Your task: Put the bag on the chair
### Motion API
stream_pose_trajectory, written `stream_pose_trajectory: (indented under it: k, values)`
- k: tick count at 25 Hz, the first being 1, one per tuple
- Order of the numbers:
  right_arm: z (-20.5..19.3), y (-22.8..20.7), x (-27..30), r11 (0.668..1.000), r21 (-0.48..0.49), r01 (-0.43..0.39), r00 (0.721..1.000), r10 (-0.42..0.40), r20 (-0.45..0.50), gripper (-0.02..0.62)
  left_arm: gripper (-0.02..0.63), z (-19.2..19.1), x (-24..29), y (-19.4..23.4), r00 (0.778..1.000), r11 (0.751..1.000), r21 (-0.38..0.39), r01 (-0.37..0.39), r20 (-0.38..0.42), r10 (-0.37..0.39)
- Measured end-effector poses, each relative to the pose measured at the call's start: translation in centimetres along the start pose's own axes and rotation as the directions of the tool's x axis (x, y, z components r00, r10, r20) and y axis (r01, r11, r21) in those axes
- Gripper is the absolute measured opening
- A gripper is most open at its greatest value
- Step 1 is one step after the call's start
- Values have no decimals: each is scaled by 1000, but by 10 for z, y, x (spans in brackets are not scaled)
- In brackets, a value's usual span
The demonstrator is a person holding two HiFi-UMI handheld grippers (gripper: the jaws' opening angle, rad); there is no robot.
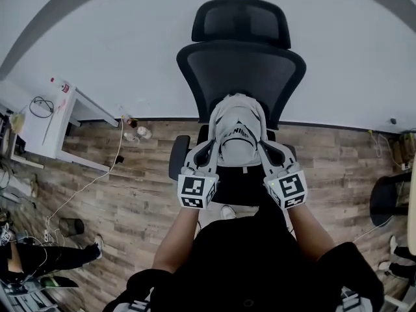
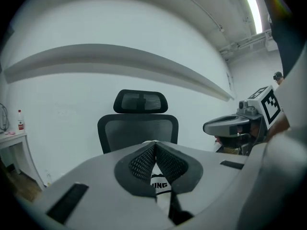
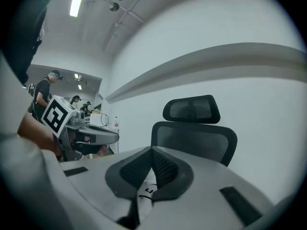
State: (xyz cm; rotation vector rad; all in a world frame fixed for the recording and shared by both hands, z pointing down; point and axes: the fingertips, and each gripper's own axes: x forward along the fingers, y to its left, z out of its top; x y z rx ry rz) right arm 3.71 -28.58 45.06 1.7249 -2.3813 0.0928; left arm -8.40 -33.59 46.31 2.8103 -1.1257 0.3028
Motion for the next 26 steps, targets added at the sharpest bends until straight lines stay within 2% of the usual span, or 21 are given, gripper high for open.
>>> stream_pose_trajectory:
  k: [15,26]
  values:
    - [17,-13,-9,999,-28,40,999,-40,20,20,23,10,1,-22,998,998,15,57,9,-57]
    - [20,-6,-4,998,-57,33,999,-31,29,20,23,13,-6,-12,999,999,10,35,21,-35]
